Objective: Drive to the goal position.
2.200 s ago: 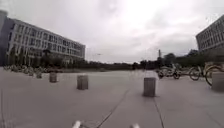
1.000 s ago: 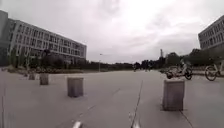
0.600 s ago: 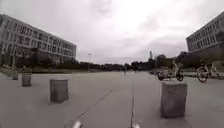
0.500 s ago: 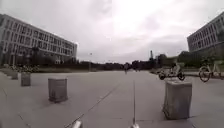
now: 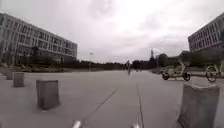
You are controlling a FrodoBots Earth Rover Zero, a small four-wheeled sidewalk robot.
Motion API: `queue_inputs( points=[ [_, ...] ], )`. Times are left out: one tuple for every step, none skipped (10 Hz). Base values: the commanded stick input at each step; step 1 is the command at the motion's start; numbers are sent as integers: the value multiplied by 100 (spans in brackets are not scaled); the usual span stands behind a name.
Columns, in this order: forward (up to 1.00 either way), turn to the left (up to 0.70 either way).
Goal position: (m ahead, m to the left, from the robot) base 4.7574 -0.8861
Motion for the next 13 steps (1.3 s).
queue_inputs(
  points=[
    [70,0],
    [70,0],
    [70,0],
    [70,0],
    [70,0],
    [70,0],
    [70,0],
    [70,0],
    [70,0],
    [70,0],
    [70,0],
    [70,0],
    [70,0]
  ],
)
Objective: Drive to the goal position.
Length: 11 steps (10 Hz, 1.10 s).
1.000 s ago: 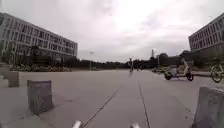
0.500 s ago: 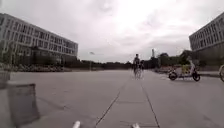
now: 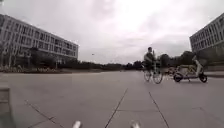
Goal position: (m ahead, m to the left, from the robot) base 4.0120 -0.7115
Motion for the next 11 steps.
queue_inputs(
  points=[
    [70,0],
    [70,0],
    [70,0],
    [70,0],
    [70,0],
    [70,0],
    [70,0],
    [70,-19],
    [70,-29],
    [70,-33],
    [70,-24]
  ],
)
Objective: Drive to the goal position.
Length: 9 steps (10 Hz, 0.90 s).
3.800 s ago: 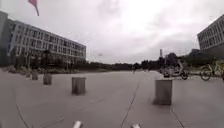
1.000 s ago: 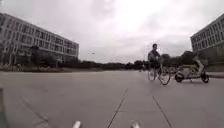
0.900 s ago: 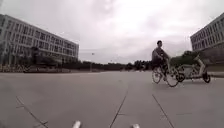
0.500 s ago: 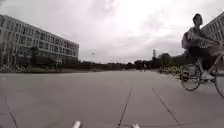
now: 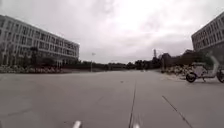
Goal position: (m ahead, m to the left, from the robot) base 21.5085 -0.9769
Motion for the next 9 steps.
queue_inputs(
  points=[
    [70,-2],
    [70,0],
    [70,0],
    [70,0],
    [70,0],
    [70,0],
    [70,0],
    [70,0],
    [70,0]
  ],
)
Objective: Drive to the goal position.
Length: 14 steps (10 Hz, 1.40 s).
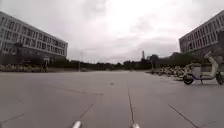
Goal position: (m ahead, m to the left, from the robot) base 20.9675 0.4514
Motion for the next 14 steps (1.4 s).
queue_inputs(
  points=[
    [70,0],
    [70,0],
    [70,0],
    [70,0],
    [70,0],
    [70,0],
    [70,0],
    [70,0],
    [70,0],
    [70,0],
    [70,0],
    [70,0],
    [70,0],
    [70,0]
  ],
)
